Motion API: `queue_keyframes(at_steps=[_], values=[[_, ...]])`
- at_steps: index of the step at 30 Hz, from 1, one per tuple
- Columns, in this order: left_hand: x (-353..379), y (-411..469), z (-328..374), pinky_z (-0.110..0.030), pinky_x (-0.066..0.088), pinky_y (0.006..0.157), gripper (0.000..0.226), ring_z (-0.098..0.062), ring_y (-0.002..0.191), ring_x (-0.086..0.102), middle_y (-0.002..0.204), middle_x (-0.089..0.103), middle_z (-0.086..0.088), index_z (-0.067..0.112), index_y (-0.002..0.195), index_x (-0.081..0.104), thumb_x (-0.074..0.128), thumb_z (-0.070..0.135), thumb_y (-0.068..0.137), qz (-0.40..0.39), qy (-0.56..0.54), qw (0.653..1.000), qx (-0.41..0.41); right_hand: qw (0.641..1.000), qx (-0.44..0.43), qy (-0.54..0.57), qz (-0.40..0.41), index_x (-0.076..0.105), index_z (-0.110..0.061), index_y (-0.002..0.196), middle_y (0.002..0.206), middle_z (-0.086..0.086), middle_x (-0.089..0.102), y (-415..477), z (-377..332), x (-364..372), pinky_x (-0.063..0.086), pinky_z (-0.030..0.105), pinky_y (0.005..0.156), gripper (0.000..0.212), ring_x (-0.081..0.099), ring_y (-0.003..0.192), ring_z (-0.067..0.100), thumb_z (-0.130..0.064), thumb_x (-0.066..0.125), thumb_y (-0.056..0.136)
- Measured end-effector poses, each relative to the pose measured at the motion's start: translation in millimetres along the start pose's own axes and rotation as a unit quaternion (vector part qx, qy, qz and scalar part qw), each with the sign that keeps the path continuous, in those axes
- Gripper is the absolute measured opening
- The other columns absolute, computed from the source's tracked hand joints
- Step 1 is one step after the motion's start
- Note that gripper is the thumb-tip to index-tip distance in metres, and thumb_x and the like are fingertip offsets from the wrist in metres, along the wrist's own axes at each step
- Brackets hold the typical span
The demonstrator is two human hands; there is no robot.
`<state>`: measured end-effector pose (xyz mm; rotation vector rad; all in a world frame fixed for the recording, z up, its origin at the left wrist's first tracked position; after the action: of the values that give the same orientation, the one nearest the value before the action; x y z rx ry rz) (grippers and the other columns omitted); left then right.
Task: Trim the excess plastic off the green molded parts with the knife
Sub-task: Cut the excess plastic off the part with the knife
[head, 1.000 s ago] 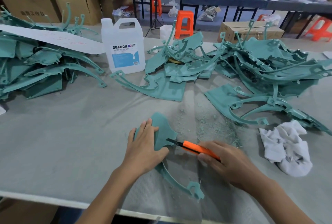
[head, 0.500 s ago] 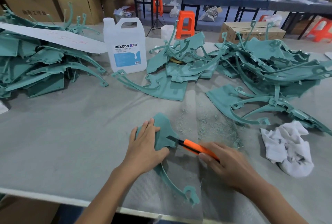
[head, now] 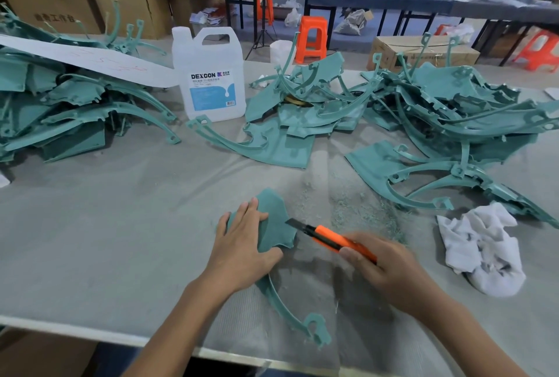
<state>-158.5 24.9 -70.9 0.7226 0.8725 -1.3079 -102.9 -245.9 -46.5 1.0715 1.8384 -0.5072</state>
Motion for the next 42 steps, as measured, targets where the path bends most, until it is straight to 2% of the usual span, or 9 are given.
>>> queue_keyframes(at_steps=[9, 12, 16, 19, 24, 27, 35, 39, 42], values=[[1.4, -0.9, -0.6, -0.040, -0.007, 0.124, 0.095, -0.003, 0.152, -0.006, 0.165, 0.020, 0.007, 0.026, 0.154, 0.014, 0.039, 0.063, 0.069, 0.006, 0.001, 1.000, 0.006, 1.000, -0.003, 0.016, -0.003, 0.065, -0.043, 0.114, 0.083, -0.020, 0.066, -0.5, 2.0, 1.2, 0.048, 0.025, 0.068, 0.045, 0.061, 0.078, 0.000, -0.071, 0.038, 0.091], [0.5, -2.1, -0.7, -0.041, -0.004, 0.124, 0.095, -0.005, 0.152, -0.003, 0.165, 0.019, 0.005, 0.026, 0.152, 0.018, 0.040, 0.064, 0.068, 0.014, -0.001, 1.000, 0.012, 0.998, 0.024, 0.002, 0.054, 0.065, -0.039, 0.112, 0.085, -0.018, 0.066, -0.6, 6.2, 0.9, 0.051, 0.033, 0.069, 0.036, 0.062, 0.078, 0.002, -0.061, 0.042, 0.094], [-5.2, -1.6, 0.6, -0.045, 0.008, 0.123, 0.097, -0.022, 0.151, 0.002, 0.162, 0.012, -0.005, 0.028, 0.147, 0.027, 0.046, 0.074, 0.064, 0.037, 0.038, 0.998, -0.020, 0.989, 0.051, 0.066, 0.125, 0.060, -0.048, 0.110, 0.086, -0.023, 0.066, -9.0, 7.5, 6.8, 0.048, 0.022, 0.064, 0.021, 0.063, 0.078, 0.000, -0.056, 0.046, 0.096], [-12.4, -0.8, 3.8, -0.044, 0.020, 0.115, 0.109, -0.026, 0.140, 0.025, 0.147, 0.032, -0.002, 0.029, 0.148, 0.022, 0.046, 0.086, 0.058, 0.040, 0.087, 0.993, -0.071, 0.978, 0.069, 0.087, 0.178, 0.066, -0.041, 0.117, 0.092, -0.022, 0.068, -16.1, 8.1, 10.9, 0.051, 0.028, 0.069, 0.031, 0.063, 0.081, 0.002, -0.054, 0.048, 0.095], [-24.5, -2.8, 7.2, -0.026, 0.042, 0.094, 0.101, -0.003, 0.118, 0.050, 0.120, 0.048, 0.030, 0.046, 0.135, 0.038, 0.082, 0.064, 0.047, 0.037, -0.163, 0.985, -0.035, 0.979, 0.058, 0.129, 0.149, 0.062, -0.048, 0.115, 0.080, -0.018, 0.067, -20.5, 0.5, 6.5, 0.044, 0.020, 0.057, 0.025, 0.063, 0.069, 0.004, -0.055, 0.049, 0.095], [-28.3, -8.9, 5.9, -0.023, 0.045, 0.101, 0.102, 0.010, 0.120, 0.053, 0.130, 0.053, 0.031, 0.049, 0.135, 0.039, 0.093, 0.048, 0.048, -0.011, -0.327, 0.945, -0.015, 0.967, 0.048, 0.202, 0.148, 0.065, -0.049, 0.110, 0.073, -0.010, 0.068, -25.2, -10.1, -0.2, 0.043, 0.016, 0.055, 0.021, 0.064, 0.062, 0.008, -0.060, 0.055, 0.095], [-49.2, -26.4, 21.4, -0.034, 0.054, 0.093, 0.103, -0.014, 0.116, 0.066, 0.130, 0.064, 0.013, 0.040, 0.138, 0.041, 0.090, 0.031, 0.049, -0.047, -0.477, 0.878, 0.010, 0.943, 0.013, 0.322, 0.079, 0.075, -0.040, 0.100, 0.062, -0.001, 0.063, -20.7, -30.6, -23.8, 0.037, 0.017, 0.046, 0.045, 0.049, 0.049, 0.002, -0.076, 0.060, 0.078], [-46.2, -35.9, 23.5, -0.021, 0.054, 0.079, 0.101, -0.013, 0.106, 0.068, 0.131, 0.065, 0.007, 0.038, 0.141, 0.040, 0.087, 0.023, 0.052, -0.104, -0.499, 0.859, 0.037, 0.958, -0.006, 0.275, 0.085, 0.072, -0.041, 0.098, 0.065, 0.000, 0.063, -12.9, -39.3, -36.6, 0.039, 0.021, 0.048, 0.037, 0.051, 0.051, 0.004, -0.073, 0.057, 0.086], [-34.2, -36.9, 23.6, -0.030, 0.052, 0.087, 0.105, -0.016, 0.109, 0.066, 0.132, 0.065, -0.001, 0.030, 0.142, 0.039, 0.093, 0.033, 0.051, -0.138, -0.508, 0.849, 0.035, 0.965, 0.005, 0.233, 0.123, 0.068, -0.048, 0.099, 0.066, 0.001, 0.064, -4.5, -43.2, -47.0, 0.036, 0.020, 0.046, 0.020, 0.049, 0.048, 0.006, -0.062, 0.057, 0.089]])
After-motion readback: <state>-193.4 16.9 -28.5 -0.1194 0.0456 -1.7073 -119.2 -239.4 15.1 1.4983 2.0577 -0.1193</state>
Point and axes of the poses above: each hand's wrist, its own y-axis towards the middle knuckle, its own x-axis out of the palm, z = x × y, the point moved 2 cm from there along y, towards the middle knuckle
